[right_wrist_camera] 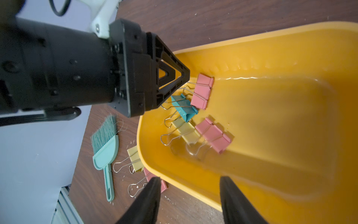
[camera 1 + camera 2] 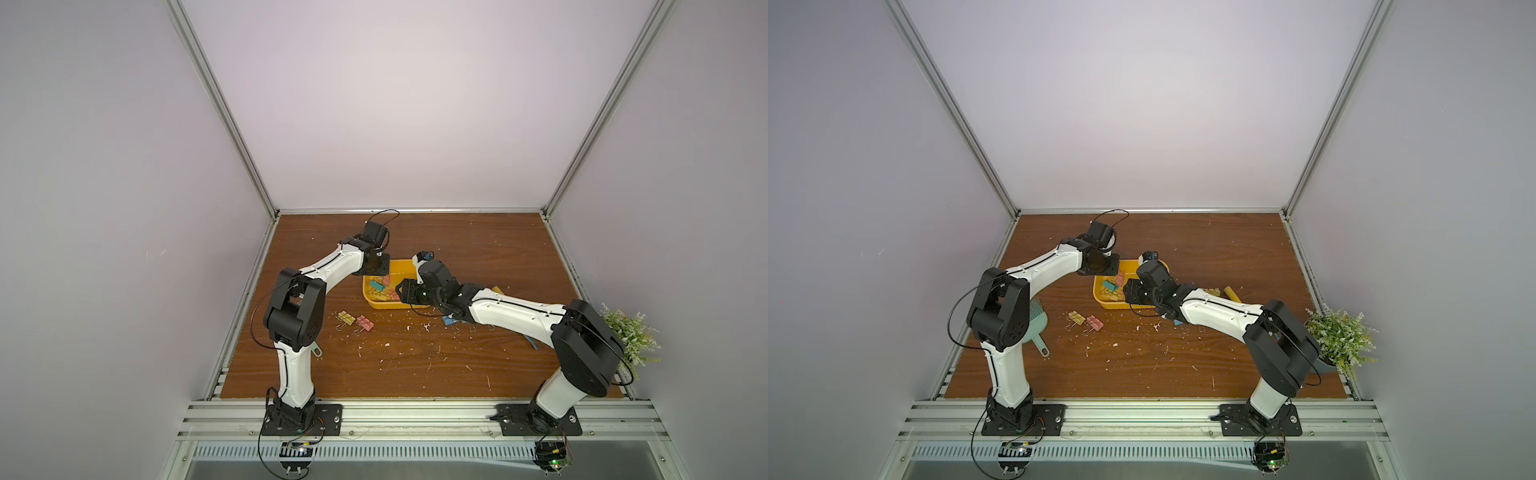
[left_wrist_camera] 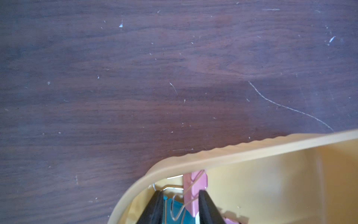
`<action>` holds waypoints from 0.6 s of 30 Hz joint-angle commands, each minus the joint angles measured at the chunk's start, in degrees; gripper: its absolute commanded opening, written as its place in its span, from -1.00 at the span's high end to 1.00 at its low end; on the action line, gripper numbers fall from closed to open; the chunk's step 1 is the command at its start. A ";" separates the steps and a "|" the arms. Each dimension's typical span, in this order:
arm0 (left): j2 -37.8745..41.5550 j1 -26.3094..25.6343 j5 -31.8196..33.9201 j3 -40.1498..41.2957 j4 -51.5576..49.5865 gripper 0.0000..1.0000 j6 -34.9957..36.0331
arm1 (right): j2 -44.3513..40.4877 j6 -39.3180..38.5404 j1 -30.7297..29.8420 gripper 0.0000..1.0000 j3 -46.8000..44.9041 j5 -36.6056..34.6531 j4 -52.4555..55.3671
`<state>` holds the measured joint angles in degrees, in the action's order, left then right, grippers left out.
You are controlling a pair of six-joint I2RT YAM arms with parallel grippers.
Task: Take out the binder clips from the storage box
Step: Pick up the binder clip from the storage box.
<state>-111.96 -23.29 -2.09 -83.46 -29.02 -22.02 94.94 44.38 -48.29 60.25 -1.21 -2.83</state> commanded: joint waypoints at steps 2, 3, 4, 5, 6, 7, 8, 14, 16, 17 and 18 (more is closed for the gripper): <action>-1.98 0.79 -0.74 -2.71 -1.86 0.39 1.14 | -0.67 0.64 0.22 -0.10 1.17 0.66 -0.06; -2.23 0.79 -1.06 -2.93 -1.86 0.40 1.10 | -0.65 0.62 0.26 -0.10 1.19 0.76 0.15; -2.38 0.79 -1.33 -3.08 -1.91 0.42 1.18 | -0.79 0.63 0.22 -0.10 1.19 0.77 0.19; -2.44 0.79 -1.41 -3.14 -1.92 0.42 0.99 | -0.76 0.64 0.22 -0.10 1.12 0.77 0.28; -2.55 0.79 -1.58 -3.20 -1.91 0.43 0.93 | -0.83 0.71 0.22 -0.10 1.06 0.75 0.25; -2.52 0.79 -1.74 -3.20 -1.90 0.48 0.93 | -0.94 0.62 0.19 -0.10 1.01 0.77 0.28; -2.43 0.81 -2.14 -3.30 -1.89 0.54 1.06 | -1.01 0.67 0.22 -0.10 0.93 0.73 0.28; -2.01 0.83 -4.83 -3.05 -1.90 0.60 1.21 | -1.46 0.78 0.22 -0.10 0.55 0.51 0.46; -1.99 0.79 -5.14 -2.92 -1.87 0.60 1.23 | -1.60 0.80 0.17 -0.10 0.41 0.42 0.37; -2.07 0.79 -5.29 -2.93 -1.89 0.58 1.25 | -1.73 0.84 0.22 -0.10 0.35 0.39 0.33; -2.12 0.80 -5.38 -2.80 -1.87 0.56 1.28 | -1.83 0.86 0.22 -0.10 0.31 0.34 0.41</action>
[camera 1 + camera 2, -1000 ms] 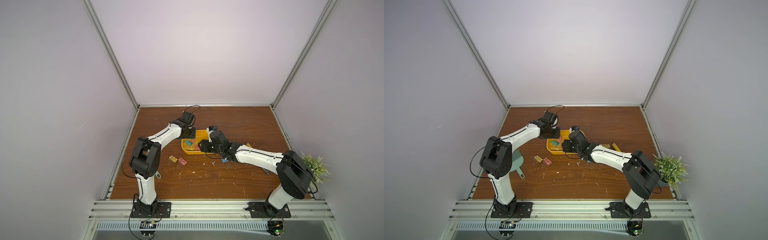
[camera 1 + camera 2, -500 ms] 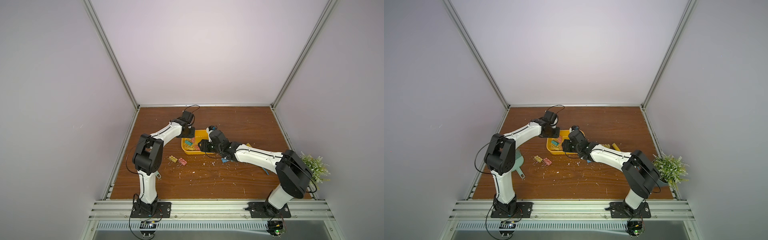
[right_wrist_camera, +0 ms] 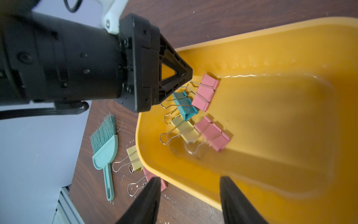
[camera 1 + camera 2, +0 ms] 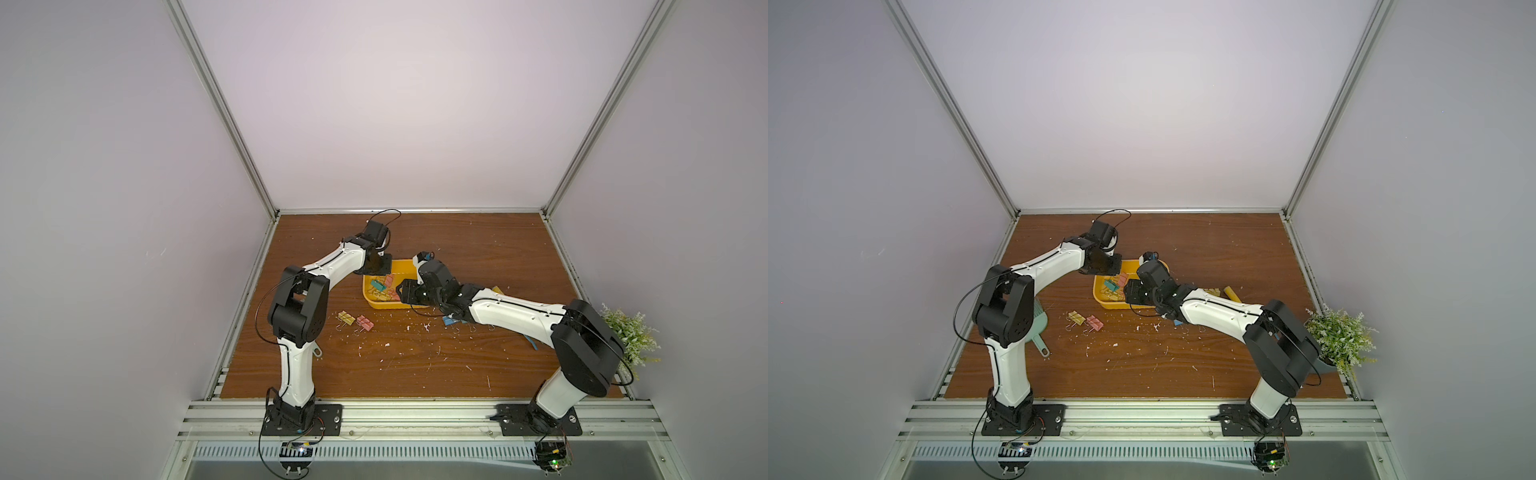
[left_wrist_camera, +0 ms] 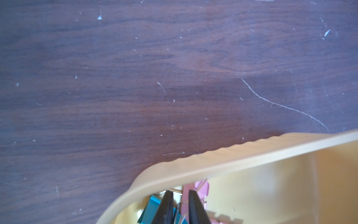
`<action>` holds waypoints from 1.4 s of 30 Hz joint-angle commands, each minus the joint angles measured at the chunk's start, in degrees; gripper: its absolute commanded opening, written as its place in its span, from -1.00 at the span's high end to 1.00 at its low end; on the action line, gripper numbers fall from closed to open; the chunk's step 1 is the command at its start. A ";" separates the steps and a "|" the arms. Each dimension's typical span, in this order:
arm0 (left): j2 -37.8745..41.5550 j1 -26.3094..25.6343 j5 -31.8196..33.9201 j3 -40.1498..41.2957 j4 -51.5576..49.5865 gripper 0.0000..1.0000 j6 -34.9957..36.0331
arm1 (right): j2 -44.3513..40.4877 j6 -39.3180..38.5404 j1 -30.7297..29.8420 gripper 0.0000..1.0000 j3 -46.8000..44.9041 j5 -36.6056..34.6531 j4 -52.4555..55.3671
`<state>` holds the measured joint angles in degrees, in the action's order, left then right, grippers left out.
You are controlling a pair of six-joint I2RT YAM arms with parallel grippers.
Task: Take out the binder clips from the storage box
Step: Pick up the binder clip from the storage box.
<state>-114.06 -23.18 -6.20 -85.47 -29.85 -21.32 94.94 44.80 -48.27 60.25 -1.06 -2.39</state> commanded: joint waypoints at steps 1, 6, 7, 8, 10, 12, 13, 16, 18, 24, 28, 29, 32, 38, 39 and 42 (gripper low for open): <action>-0.15 0.68 -1.33 -0.66 -1.03 0.56 0.71 | -1.91 0.47 0.18 -0.10 0.22 0.18 0.02; -0.84 0.94 -0.84 -1.06 -1.24 0.58 1.81 | -2.63 0.23 0.19 -0.10 0.09 -0.03 0.57; -0.93 0.95 -1.24 -1.19 -1.39 0.58 1.90 | -2.86 0.22 0.21 -0.10 -0.03 -0.16 0.59; -0.98 0.95 -1.55 -1.26 -1.37 0.58 1.84 | -2.99 0.10 0.27 -0.10 -0.12 -0.30 0.56; -0.99 0.95 -2.09 -1.29 -1.45 0.58 1.72 | -3.29 -0.17 0.28 -0.10 -0.13 -0.51 0.64; -1.14 0.94 -2.89 -1.21 -1.44 0.59 1.91 | -3.53 -0.19 0.25 -0.10 -0.20 -0.79 0.84; -1.38 0.94 -3.04 -1.28 -1.54 0.58 2.05 | -3.52 -0.10 0.27 -0.10 -0.26 -0.83 0.82; -1.59 0.98 -3.60 -1.28 -1.67 0.59 2.19 | -3.54 0.16 0.28 -0.10 -0.44 -0.48 0.54; -1.67 0.94 -3.56 -1.21 -1.67 0.62 2.21 | -3.61 0.23 0.23 -0.10 -0.55 -0.39 0.54; -1.43 0.94 -4.74 -1.26 -1.61 0.90 2.53 | -4.01 0.37 0.27 -0.10 -0.66 -0.60 0.60; -0.66 0.95 -6.76 -1.32 -1.57 0.88 2.12 | -4.56 -0.45 0.32 -0.10 -0.42 -1.89 2.03; -0.35 0.95 -7.80 -1.29 -1.54 0.88 2.01 | -5.04 -0.71 0.40 -0.10 -0.35 -3.22 3.05; 0.78 0.87 -11.80 -1.15 -0.81 0.89 1.30 | -7.17 -1.20 0.75 -0.11 -1.47 -6.30 4.08; 4.42 0.68 -19.90 4.03 7.79 0.91 -2.25 | -11.06 -0.99 1.59 -0.11 -4.92 -7.81 2.22; 5.03 0.68 -21.23 5.22 9.79 0.92 -3.35 | -11.45 -0.86 1.66 -0.11 -5.21 -7.90 2.20; 7.14 0.68 -25.53 8.79 16.30 0.98 -7.28 | -12.43 -0.38 1.94 -0.11 -6.08 -8.07 2.32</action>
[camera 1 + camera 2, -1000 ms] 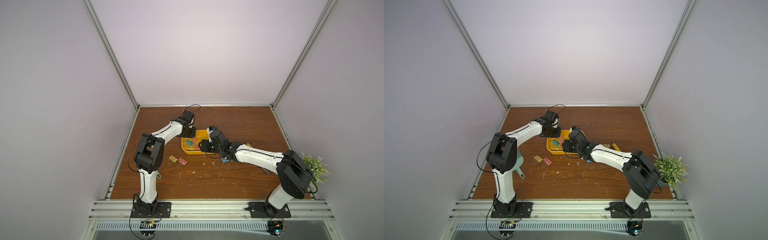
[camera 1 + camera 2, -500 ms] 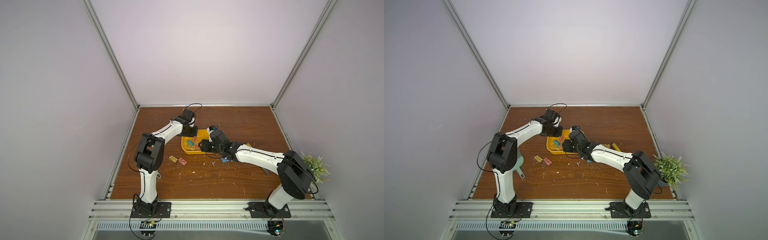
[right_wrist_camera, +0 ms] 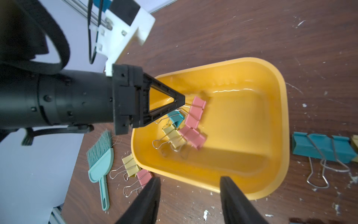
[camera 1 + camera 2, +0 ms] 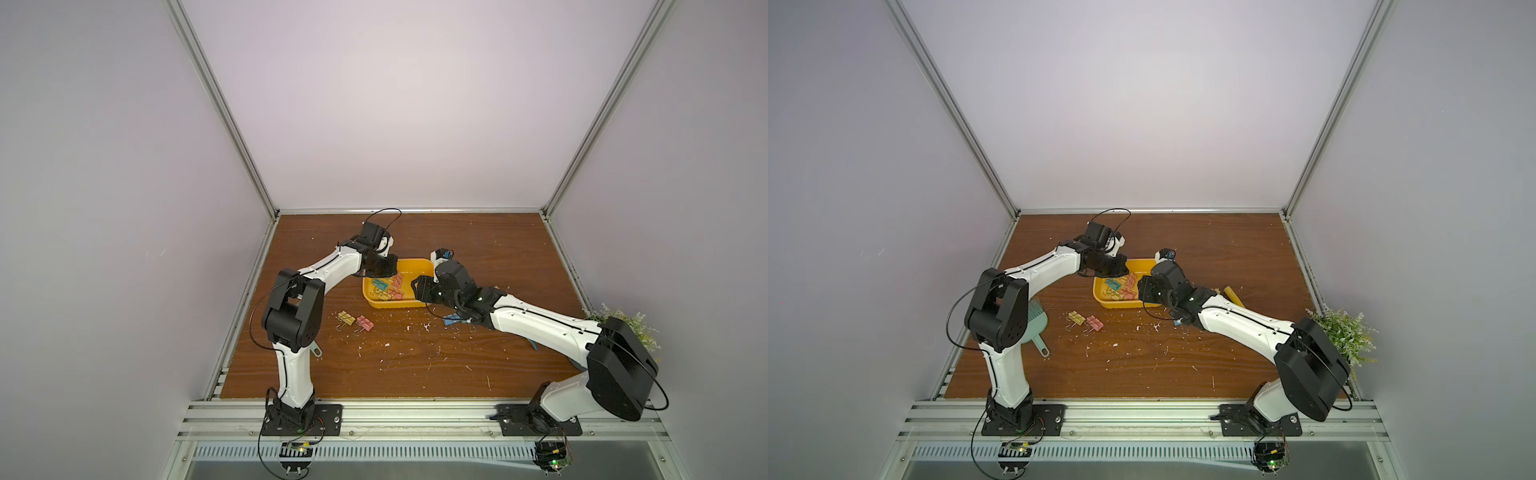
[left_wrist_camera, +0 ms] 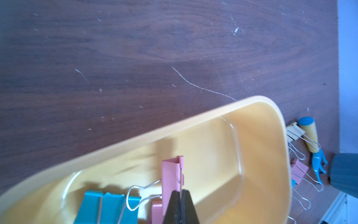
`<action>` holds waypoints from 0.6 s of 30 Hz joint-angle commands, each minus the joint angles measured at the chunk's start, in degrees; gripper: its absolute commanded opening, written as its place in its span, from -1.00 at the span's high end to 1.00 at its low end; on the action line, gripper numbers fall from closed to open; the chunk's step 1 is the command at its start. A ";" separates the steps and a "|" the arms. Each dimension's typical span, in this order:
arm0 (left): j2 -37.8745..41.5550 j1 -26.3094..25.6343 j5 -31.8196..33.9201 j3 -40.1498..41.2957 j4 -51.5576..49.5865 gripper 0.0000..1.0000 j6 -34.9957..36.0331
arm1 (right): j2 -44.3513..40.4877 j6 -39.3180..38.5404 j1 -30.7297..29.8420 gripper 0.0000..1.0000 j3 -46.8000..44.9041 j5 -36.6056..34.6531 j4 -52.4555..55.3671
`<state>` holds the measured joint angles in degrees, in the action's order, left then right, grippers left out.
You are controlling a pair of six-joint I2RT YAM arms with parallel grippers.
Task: Take out the binder clips from the storage box
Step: Pick up the binder clip from the storage box, then place the binder clip at the center of the board.
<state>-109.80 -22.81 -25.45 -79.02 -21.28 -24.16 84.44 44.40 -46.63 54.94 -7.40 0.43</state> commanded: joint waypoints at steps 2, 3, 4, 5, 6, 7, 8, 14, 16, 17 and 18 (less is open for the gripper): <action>4.56 0.33 -8.66 4.53 12.33 1.00 -7.23 | -2.71 0.16 0.35 -0.11 -1.36 -1.98 -0.52; 5.68 0.33 -9.07 5.73 14.37 1.00 -8.86 | -3.24 0.28 0.43 -0.12 -1.68 -2.17 -0.71; 6.79 0.31 -9.17 6.86 16.20 1.00 -10.09 | -3.66 0.26 0.53 -0.12 -2.14 -2.27 -1.01; 8.18 0.31 -8.95 8.12 18.15 1.00 -11.48 | -4.36 0.18 0.65 -0.12 -2.69 -2.40 -1.57; 9.69 0.31 -8.55 9.37 19.61 1.00 -12.62 | -5.07 0.20 0.70 -0.13 -3.31 -2.58 -2.48; 11.02 0.31 -8.03 10.71 21.12 1.00 -13.94 | -5.81 -0.28 0.76 -0.12 -4.07 -2.40 -3.83; 12.89 0.32 -7.39 12.58 23.07 1.00 -15.53 | -6.83 -1.40 0.83 -0.13 -5.36 -1.96 -5.84; 27.20 -0.14 0.14 27.52 36.02 1.00 -27.96 | -13.17 -7.43 1.37 -0.11 -11.73 1.34 -16.41; 32.44 -0.94 4.67 32.71 38.76 1.00 -31.80 | -14.27 -8.99 1.43 -0.10 -13.20 4.07 -19.32; 35.46 -1.67 7.52 35.58 39.85 1.00 -34.12 | -14.73 -9.56 1.37 -0.09 -13.70 5.52 -20.39; 38.30 -2.58 10.29 38.26 40.91 1.00 -36.18 | -14.96 -10.24 1.41 -0.09 -14.09 7.11 -21.41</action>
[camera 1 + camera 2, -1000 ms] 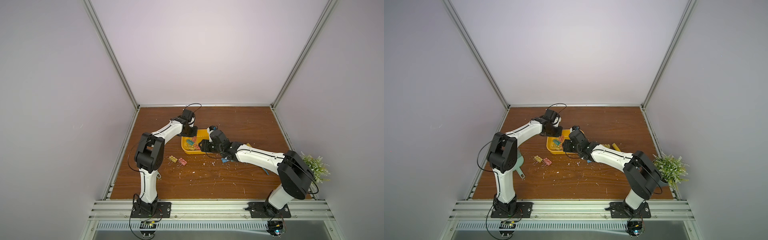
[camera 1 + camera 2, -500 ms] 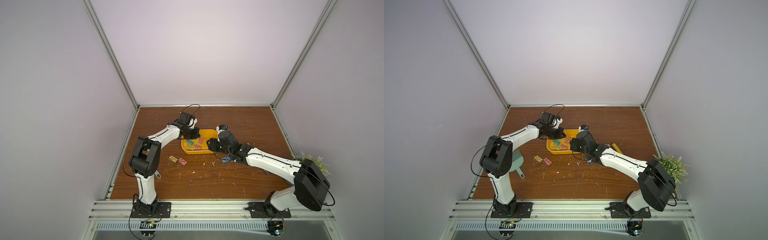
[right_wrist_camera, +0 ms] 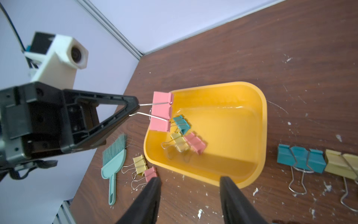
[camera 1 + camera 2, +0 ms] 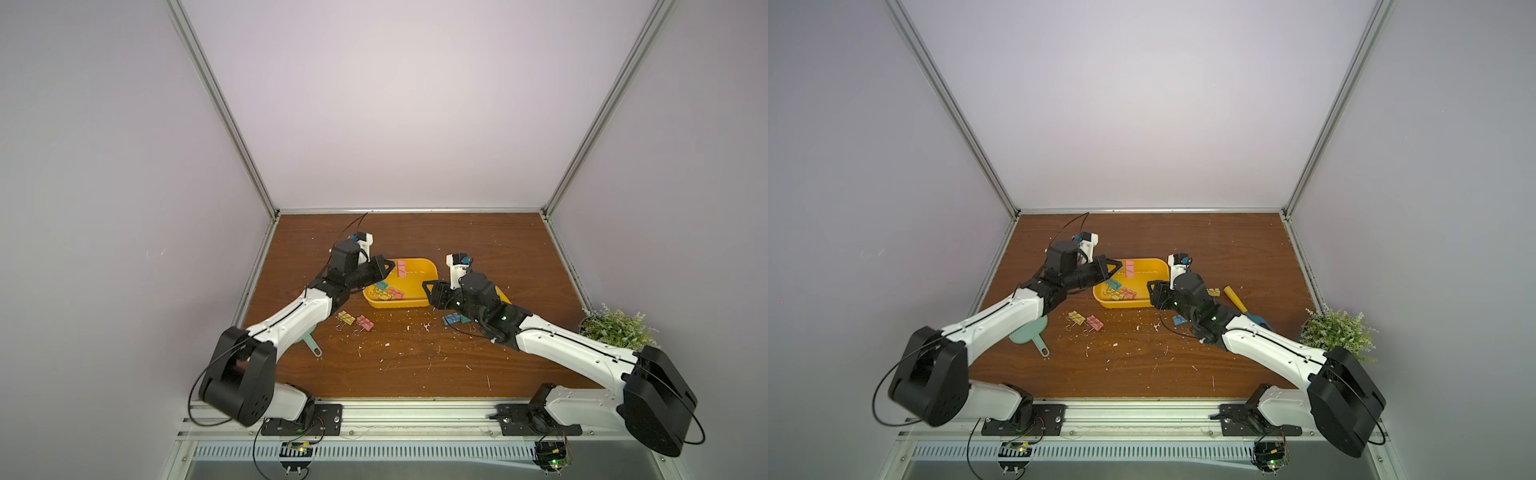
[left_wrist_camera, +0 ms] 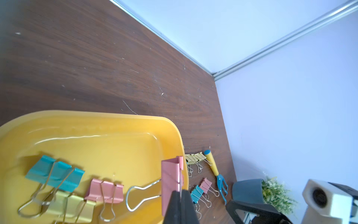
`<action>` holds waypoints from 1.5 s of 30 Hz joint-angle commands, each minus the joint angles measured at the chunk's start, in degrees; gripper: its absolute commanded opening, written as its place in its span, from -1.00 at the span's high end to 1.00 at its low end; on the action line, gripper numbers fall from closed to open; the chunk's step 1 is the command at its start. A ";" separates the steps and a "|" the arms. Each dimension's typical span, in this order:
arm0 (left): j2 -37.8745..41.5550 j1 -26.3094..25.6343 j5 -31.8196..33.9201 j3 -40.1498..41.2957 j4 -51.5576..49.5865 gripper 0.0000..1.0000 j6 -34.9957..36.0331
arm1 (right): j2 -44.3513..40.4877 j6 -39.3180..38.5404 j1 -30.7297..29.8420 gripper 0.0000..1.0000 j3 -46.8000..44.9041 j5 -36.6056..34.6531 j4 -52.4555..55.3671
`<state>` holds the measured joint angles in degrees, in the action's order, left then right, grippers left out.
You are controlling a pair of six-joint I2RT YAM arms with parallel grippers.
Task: Take out the binder clips from the storage box
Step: Place the binder clip at the center of the board.
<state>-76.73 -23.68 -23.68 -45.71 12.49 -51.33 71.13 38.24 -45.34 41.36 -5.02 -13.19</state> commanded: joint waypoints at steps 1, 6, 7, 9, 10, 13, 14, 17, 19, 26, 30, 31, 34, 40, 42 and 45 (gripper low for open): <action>7.70 -2.61 10.94 7.31 7.53 1.00 -10.68 | -1.78 -4.31 0.15 -0.09 -0.90 5.59 -8.50; 19.76 -7.69 22.11 17.74 6.88 1.00 -19.70 | -1.28 -2.83 0.26 -0.06 -2.47 10.31 -11.75; 21.91 -8.36 23.10 19.60 6.54 1.00 -21.45 | -0.76 -2.51 0.33 -0.05 -2.64 11.51 -12.26; 25.71 -9.71 25.86 21.57 3.13 1.00 -23.58 | 0.30 -0.95 0.27 -0.02 -2.16 12.19 -11.70; 27.98 -10.95 28.63 21.72 -0.61 1.00 -24.14 | 0.98 -0.35 0.26 -0.02 -1.65 12.49 -10.84; 33.53 -14.66 37.88 22.06 -11.44 1.00 -27.95 | 2.44 1.79 0.21 -0.01 -0.64 12.33 -8.99; 35.22 -15.58 39.54 22.68 -13.89 1.00 -30.35 | 2.81 2.21 0.14 -0.01 -0.54 12.43 -8.68; 38.25 -17.14 40.77 24.91 -18.17 1.00 -37.03 | 3.27 3.60 -0.21 -0.01 -0.41 11.20 -7.23; 38.38 -17.90 40.13 25.47 -19.30 1.00 -39.73 | 3.31 3.67 -0.40 -0.01 -0.34 10.67 -6.91; 31.29 -22.98 40.56 22.04 -22.24 1.00 -46.09 | 2.89 4.19 -0.64 -0.02 0.24 7.64 -4.88; 27.78 -24.30 40.43 21.30 -20.08 0.98 -47.92 | 2.60 4.81 -0.70 -0.02 0.16 6.95 -4.06; 26.79 -24.55 40.53 21.28 -19.28 0.96 -48.73 | 2.57 4.85 -0.75 -0.03 0.19 6.95 -3.74; 23.45 -25.07 40.01 21.08 -17.48 0.96 -51.49 | 2.61 5.27 -0.73 -0.03 0.08 7.12 -3.42; 18.44 -25.27 40.14 20.81 -12.87 0.95 -52.05 | 2.62 5.14 -0.73 -0.04 0.23 7.30 -3.19; 17.55 -25.30 41.18 20.80 -13.00 0.95 -52.86 | 2.69 4.83 -0.72 -0.05 0.50 7.38 -2.77; 16.16 -25.31 42.18 21.01 -12.14 0.94 -54.30 | 2.56 4.35 -0.66 -0.05 0.74 7.29 -2.24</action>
<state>-59.79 -48.36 16.16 -23.53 -0.93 -103.77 75.05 43.09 -45.76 39.31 3.11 -15.55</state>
